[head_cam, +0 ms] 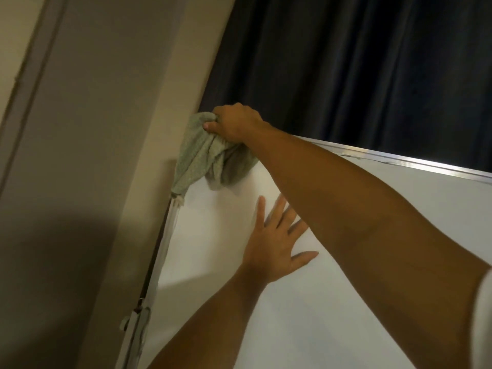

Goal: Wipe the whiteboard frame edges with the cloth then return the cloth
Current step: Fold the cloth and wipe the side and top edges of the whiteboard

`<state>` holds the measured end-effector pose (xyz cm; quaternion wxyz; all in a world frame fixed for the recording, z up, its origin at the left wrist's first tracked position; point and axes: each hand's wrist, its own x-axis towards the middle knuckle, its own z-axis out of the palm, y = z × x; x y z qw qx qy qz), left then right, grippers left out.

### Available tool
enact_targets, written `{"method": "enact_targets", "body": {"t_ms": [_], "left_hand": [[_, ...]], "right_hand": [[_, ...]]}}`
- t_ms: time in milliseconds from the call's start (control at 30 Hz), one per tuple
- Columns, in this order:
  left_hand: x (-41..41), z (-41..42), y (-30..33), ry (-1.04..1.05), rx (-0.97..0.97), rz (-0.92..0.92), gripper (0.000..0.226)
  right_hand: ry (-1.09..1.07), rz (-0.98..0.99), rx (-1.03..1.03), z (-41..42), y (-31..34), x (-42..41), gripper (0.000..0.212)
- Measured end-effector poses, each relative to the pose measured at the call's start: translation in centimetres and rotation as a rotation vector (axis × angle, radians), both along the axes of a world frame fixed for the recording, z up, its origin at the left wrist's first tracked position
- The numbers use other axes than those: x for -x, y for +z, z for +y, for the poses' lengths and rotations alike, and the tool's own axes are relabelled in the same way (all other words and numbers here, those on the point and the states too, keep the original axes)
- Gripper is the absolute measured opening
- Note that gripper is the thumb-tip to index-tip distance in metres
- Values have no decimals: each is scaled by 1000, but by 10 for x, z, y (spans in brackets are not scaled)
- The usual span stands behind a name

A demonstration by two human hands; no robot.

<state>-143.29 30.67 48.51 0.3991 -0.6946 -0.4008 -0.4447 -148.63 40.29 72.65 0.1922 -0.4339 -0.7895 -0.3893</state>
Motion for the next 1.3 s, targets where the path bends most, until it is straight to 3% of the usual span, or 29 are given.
{"method": "enact_targets", "body": {"t_ms": [233,567,667,867,1033,1233,1300], "left_hand": [[-30,45,-9,-64,-66,-50,81],[-68,97,-27,-141,-61,-81,72],[-88,98,-49,-119,-59,-161,74],[-59,96,-77,-84,-75,-74,70],[-51,90,-90,-22,-20,-105,71],[-62,84,-99,-5,-20,-140,75],[-66,84,-103,1,-3,-127,75]], "right_hand": [[31,56,53,-5,5,-78,53],[30,201,154,-18,13,-180,59],[20,213,109,-21,10,-182,63],[-55,200,29,-23,3,-193,68],[-101,211,40,-26,3,-205,70],[-254,154,42,-35,2,-166,75],[-306,122,21,-36,-8,-142,85]]}}
